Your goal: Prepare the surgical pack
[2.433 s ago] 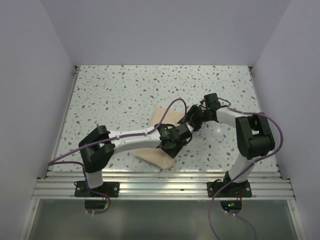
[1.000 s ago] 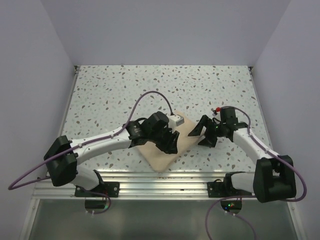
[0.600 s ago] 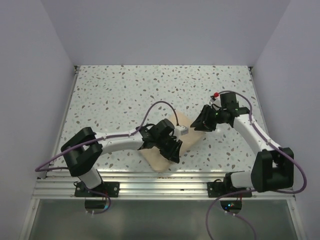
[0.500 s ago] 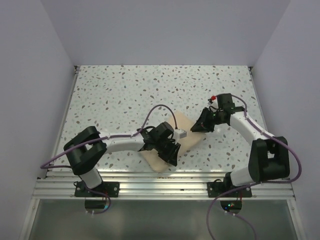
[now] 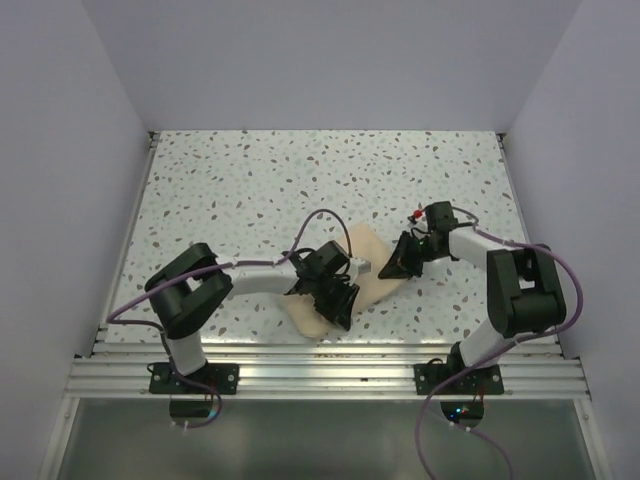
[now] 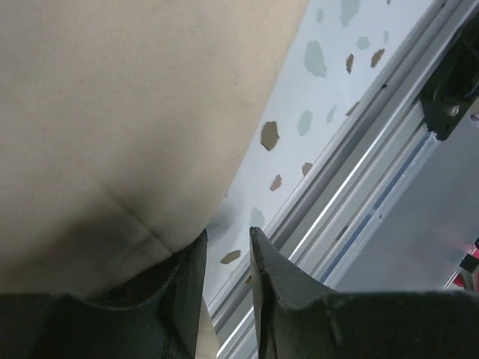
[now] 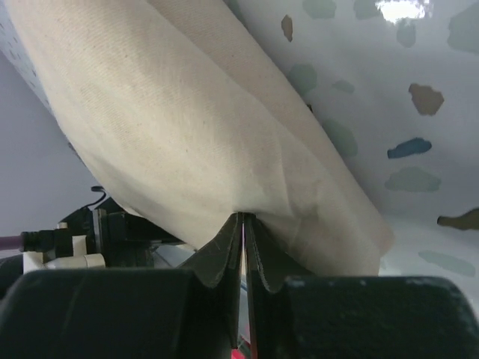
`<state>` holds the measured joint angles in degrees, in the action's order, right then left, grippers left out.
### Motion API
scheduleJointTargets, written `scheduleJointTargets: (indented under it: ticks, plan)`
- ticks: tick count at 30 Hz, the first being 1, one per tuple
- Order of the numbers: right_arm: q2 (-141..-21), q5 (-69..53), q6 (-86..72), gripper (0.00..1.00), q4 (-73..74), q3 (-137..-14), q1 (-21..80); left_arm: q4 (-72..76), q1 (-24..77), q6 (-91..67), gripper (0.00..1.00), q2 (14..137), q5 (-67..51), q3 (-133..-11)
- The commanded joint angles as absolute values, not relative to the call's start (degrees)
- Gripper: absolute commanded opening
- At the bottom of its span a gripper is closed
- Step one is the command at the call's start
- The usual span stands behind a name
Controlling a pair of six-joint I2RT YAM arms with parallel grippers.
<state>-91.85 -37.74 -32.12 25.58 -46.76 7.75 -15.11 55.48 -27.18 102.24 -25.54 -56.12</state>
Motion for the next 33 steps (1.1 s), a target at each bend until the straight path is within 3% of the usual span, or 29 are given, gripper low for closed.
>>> scheduleJointTargets:
  ticks: [1,10,14,16,17,18,19,22,23,24,33]
  plan:
    - [-95.97,-37.53,-30.23,0.08,21.62,-49.74,7.65,-18.71,50.28,-22.6,0.35,105.03,-19.35,-59.15]
    - [-105.63,-37.71,-34.36,0.08,18.98,-61.69,8.44,-26.71,38.24,-14.6,0.37,110.12,-16.79,-70.21]
    - [-105.12,-37.09,-35.07,0.11,22.39,-66.35,9.31,-28.82,36.21,-13.18,0.34,108.91,-16.7,-73.12]
    - [-103.02,-35.69,-33.49,0.13,25.73,-67.06,9.4,-29.44,36.21,-14.06,0.4,106.45,-18.7,-71.99]
    - [-100.05,-34.73,-31.66,0.2,29.32,-66.97,9.32,-29.01,36.3,-16.15,0.45,102.09,-19.42,-68.94]
    - [-97.93,-32.8,-30.51,0.27,30.83,-66.62,9.4,-28.22,37.08,-17.3,0.57,99.17,-20.21,-66.91]
    - [-96.08,-31.48,-29.37,0.4,32.68,-66.36,9.67,-27.52,37.7,-18.62,0.62,96.01,-20.82,-64.8]
    - [-90.19,-25.41,-24.79,0.7,40.85,-65.31,10.9,-24.0,39.2,-24.24,0.76,83.35,-21.71,-56.27]
    - [-88.7,-24.1,-23.83,0.98,42.61,-63.82,11.94,-22.86,39.2,-26.69,0.79,78.19,-21.88,-52.6]
    - [-86.07,-22.17,-23.38,0.99,43.32,-63.03,12.74,-22.33,39.11,-27.68,1.0,75.7,-21.45,-51.08]
    - [-79.19,-13.28,-22.5,0.99,32.87,-54.14,16.79,-9.34,36.05,-31.71,1.0,58.81,-15.29,-39.13]
